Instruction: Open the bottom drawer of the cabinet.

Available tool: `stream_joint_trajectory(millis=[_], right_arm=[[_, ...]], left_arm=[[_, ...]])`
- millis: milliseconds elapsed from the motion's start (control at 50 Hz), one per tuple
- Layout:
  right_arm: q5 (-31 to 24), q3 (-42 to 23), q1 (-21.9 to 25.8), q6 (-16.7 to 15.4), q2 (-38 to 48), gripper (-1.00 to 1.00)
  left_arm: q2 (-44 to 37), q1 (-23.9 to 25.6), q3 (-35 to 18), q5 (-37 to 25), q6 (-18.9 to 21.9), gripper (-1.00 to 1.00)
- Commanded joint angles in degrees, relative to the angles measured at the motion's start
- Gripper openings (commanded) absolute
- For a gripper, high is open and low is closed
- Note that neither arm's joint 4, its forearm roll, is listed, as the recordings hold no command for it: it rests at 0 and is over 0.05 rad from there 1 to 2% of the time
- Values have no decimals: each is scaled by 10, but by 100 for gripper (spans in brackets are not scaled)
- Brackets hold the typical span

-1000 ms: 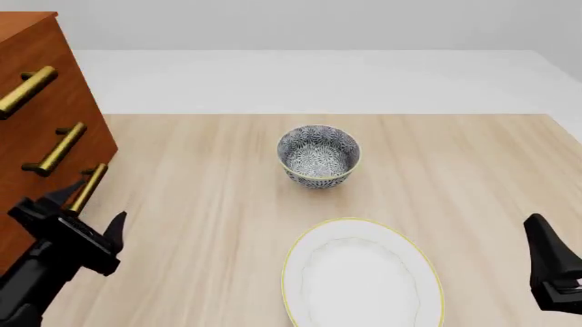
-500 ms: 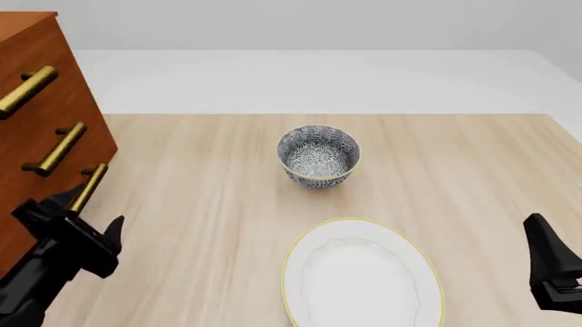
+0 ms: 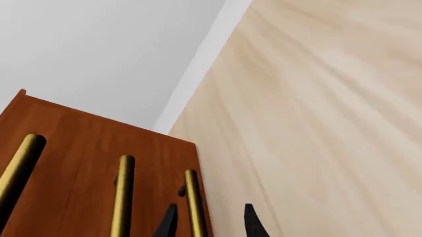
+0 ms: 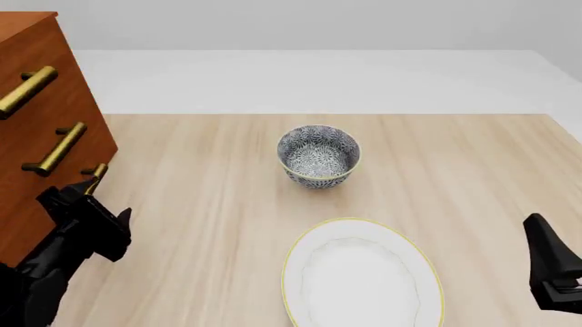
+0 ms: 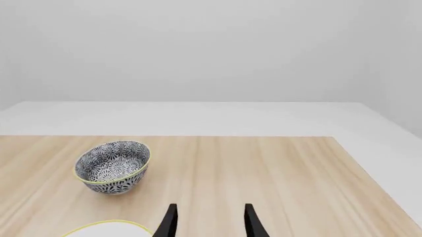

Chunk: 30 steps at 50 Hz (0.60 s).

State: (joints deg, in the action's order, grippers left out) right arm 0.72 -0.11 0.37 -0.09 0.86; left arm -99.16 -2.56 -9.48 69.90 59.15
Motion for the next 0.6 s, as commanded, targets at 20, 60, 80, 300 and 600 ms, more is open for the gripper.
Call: stream_joint_trajectory(millis=[20,60,80,300,600], right_arm=[[3,0,0,0,2,100],[1,0,0,0,1,100],[1,0,0,0,1,100],[2,0,0,0,1,100],[0,0,1,0,0,100]], left_arm=[[-57,-9,-39,0,8,100],[-65,-12,-43,0,10,100],[-66,-12,-44,0,10,100],[-87,-36,-56,0,18,100],[-117,-58,-78,0,28,100]])
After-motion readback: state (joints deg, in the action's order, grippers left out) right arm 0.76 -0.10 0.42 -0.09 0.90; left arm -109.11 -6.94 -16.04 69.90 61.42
